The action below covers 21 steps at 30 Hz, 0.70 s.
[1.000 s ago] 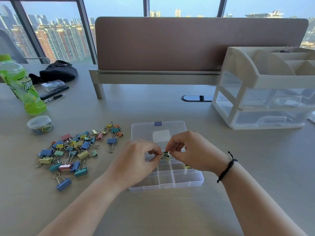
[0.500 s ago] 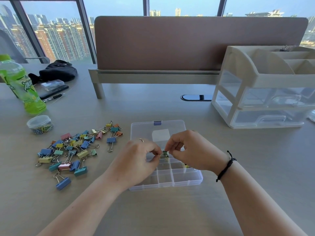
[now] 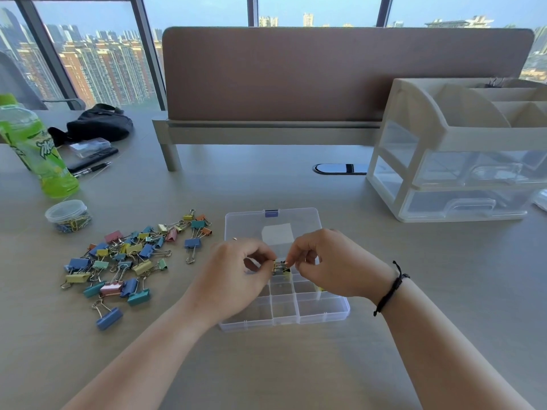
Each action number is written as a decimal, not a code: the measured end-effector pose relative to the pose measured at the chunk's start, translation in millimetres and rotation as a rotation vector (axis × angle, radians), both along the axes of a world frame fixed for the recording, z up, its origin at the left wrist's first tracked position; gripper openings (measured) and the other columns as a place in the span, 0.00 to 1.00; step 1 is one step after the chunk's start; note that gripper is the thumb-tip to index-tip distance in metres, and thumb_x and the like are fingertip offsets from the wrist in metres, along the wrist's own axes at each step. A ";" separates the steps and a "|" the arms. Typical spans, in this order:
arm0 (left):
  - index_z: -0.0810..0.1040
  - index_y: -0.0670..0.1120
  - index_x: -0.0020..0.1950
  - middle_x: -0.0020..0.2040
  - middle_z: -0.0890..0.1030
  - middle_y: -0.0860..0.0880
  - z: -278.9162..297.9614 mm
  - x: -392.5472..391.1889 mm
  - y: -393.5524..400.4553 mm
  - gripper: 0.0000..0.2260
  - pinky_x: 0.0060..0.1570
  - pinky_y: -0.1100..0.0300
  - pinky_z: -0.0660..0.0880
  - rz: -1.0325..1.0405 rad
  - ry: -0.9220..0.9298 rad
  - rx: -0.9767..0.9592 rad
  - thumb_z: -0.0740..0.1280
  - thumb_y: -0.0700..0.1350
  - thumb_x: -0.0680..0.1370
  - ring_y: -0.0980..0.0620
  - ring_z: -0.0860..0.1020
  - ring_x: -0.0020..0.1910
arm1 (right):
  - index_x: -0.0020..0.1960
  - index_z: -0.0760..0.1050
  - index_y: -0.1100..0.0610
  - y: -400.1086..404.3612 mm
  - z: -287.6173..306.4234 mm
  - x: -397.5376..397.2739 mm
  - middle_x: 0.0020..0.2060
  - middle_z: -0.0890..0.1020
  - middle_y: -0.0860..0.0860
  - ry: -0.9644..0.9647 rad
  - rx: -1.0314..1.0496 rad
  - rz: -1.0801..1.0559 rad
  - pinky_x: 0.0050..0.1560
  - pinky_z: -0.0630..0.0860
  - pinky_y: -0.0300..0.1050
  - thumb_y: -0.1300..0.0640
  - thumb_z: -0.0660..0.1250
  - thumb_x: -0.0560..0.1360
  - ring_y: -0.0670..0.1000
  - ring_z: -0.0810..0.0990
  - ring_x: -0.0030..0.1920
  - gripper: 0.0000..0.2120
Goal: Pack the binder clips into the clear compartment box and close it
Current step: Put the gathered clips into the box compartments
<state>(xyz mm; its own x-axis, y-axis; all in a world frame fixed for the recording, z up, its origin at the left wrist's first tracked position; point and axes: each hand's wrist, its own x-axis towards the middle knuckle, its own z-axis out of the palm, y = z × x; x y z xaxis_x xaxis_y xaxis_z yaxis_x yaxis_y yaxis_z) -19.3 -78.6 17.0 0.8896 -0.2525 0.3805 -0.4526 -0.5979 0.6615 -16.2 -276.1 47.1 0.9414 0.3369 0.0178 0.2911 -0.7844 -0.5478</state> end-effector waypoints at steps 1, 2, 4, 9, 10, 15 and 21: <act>0.86 0.51 0.44 0.38 0.84 0.59 0.1 0.6 0.3 0.07 0.42 0.66 0.78 0.012 0.033 -0.042 0.74 0.38 0.73 0.61 0.82 0.40 | 0.45 0.83 0.47 0.0 -0.3 0.4 0.36 0.82 0.46 0.002 -0.001 0.002 0.42 0.77 0.40 0.61 0.64 0.74 0.47 0.79 0.38 0.11; 0.86 0.51 0.44 0.39 0.84 0.59 0.4 0.9 0.7 0.07 0.43 0.64 0.79 0.017 0.060 -0.074 0.74 0.38 0.73 0.60 0.82 0.40 | 0.45 0.82 0.47 0.0 -0.3 0.6 0.37 0.82 0.46 0.003 0.000 0.004 0.43 0.78 0.42 0.61 0.64 0.74 0.47 0.79 0.39 0.11; 0.85 0.52 0.44 0.39 0.84 0.60 1.1 0.3 1.6 0.07 0.44 0.63 0.80 0.009 0.081 -0.094 0.74 0.39 0.74 0.60 0.83 0.41 | 0.44 0.82 0.46 0.2 0.1 0.7 0.38 0.82 0.46 0.007 -0.002 0.010 0.44 0.78 0.46 0.61 0.64 0.74 0.49 0.79 0.39 0.12; 0.85 0.51 0.44 0.40 0.85 0.60 2.7 -0.8 2.3 0.07 0.46 0.63 0.80 -0.023 0.088 -0.108 0.74 0.38 0.74 0.61 0.83 0.42 | 0.43 0.83 0.45 0.6 -1.4 1.3 0.40 0.81 0.46 0.025 -0.030 0.030 0.46 0.78 0.48 0.60 0.65 0.74 0.49 0.79 0.40 0.11; 0.85 0.51 0.44 0.40 0.85 0.60 2.5 -0.9 2.4 0.07 0.46 0.63 0.80 -0.031 0.088 -0.105 0.74 0.38 0.74 0.61 0.83 0.42 | 0.43 0.83 0.45 0.6 -1.2 1.2 0.40 0.81 0.47 0.024 -0.029 0.028 0.46 0.78 0.49 0.60 0.65 0.74 0.50 0.79 0.40 0.12; 0.86 0.52 0.43 0.40 0.85 0.60 0.2 -2.2 2.6 0.08 0.46 0.59 0.81 -0.051 0.030 -0.049 0.74 0.38 0.73 0.62 0.83 0.42 | 0.46 0.84 0.44 0.4 -1.7 2.1 0.41 0.81 0.47 0.025 -0.067 0.033 0.47 0.78 0.49 0.60 0.64 0.75 0.51 0.79 0.42 0.13; 0.86 0.54 0.42 0.38 0.83 0.63 -0.8 -2.6 2.0 0.09 0.39 0.69 0.77 -0.033 -0.001 -0.005 0.75 0.39 0.72 0.62 0.83 0.36 | 0.49 0.84 0.43 0.2 -6.9 4.2 0.41 0.83 0.47 0.013 -0.095 0.020 0.47 0.79 0.48 0.59 0.63 0.75 0.50 0.79 0.41 0.14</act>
<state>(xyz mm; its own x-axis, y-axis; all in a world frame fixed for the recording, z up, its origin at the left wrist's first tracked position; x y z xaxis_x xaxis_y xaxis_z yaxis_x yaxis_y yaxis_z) -21.9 -76.6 16.2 0.8804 -0.2801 0.3828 -0.4730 -0.5793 0.6638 -12.0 -275.9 40.2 0.9344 0.3551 -0.0276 0.3002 -0.8270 -0.4753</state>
